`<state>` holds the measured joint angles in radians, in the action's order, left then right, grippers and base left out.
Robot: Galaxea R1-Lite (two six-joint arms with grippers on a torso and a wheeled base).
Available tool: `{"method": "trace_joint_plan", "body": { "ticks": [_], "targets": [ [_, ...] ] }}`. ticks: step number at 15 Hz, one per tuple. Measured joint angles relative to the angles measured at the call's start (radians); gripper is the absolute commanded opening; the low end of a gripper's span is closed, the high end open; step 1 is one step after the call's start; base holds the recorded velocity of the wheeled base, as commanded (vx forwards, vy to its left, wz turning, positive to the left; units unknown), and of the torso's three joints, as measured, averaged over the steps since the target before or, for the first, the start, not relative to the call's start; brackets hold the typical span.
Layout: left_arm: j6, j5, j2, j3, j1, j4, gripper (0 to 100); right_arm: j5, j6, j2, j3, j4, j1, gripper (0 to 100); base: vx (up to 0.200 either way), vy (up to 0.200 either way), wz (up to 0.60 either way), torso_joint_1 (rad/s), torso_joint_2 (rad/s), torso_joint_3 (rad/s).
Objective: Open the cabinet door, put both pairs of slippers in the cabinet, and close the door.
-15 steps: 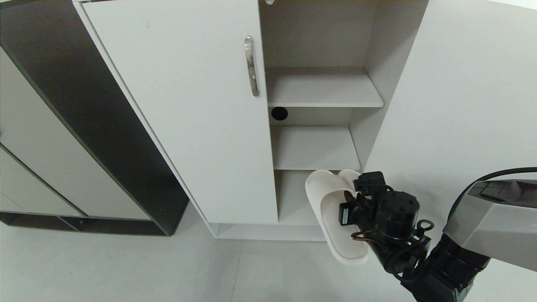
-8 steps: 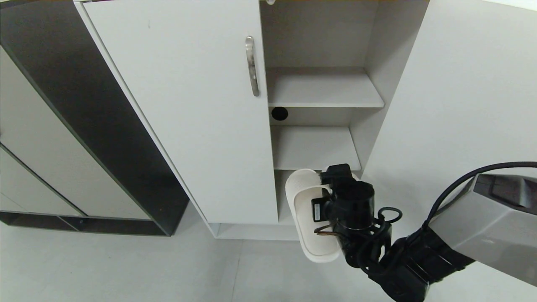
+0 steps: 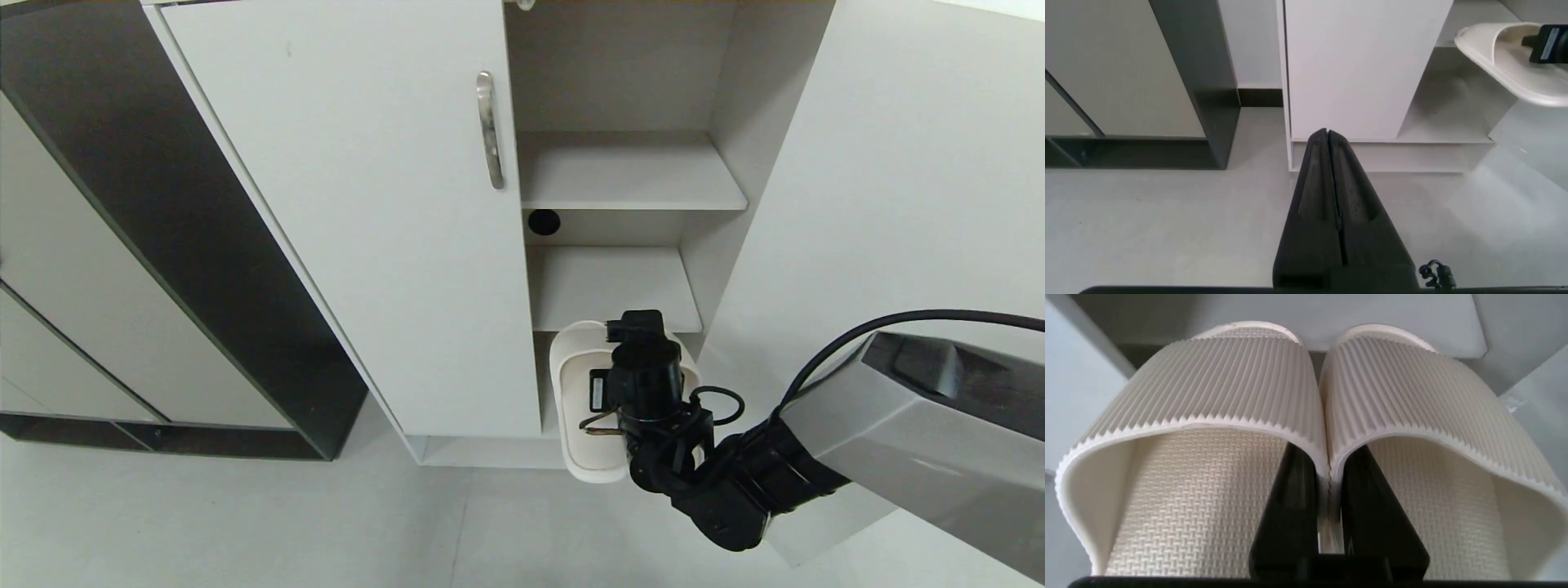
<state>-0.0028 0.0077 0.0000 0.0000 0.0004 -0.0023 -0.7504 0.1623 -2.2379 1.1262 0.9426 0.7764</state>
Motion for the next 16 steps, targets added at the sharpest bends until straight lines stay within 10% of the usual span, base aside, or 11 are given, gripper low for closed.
{"method": "trace_joint_plan", "body": {
  "ticks": [9,16],
  "targets": [
    [-0.001,0.001,0.000,0.000,0.000,0.000,0,0.000,-0.046,-0.044,0.013,0.073,-0.016,0,0.089,0.000,0.00,0.000,0.00,0.001],
    [-0.005,0.004,0.000,0.000,0.000,0.000,0,0.051,-0.120,-0.176,0.263,0.041,-0.070,0,0.000,0.000,0.00,0.000,0.00,0.000]
  ]
}}
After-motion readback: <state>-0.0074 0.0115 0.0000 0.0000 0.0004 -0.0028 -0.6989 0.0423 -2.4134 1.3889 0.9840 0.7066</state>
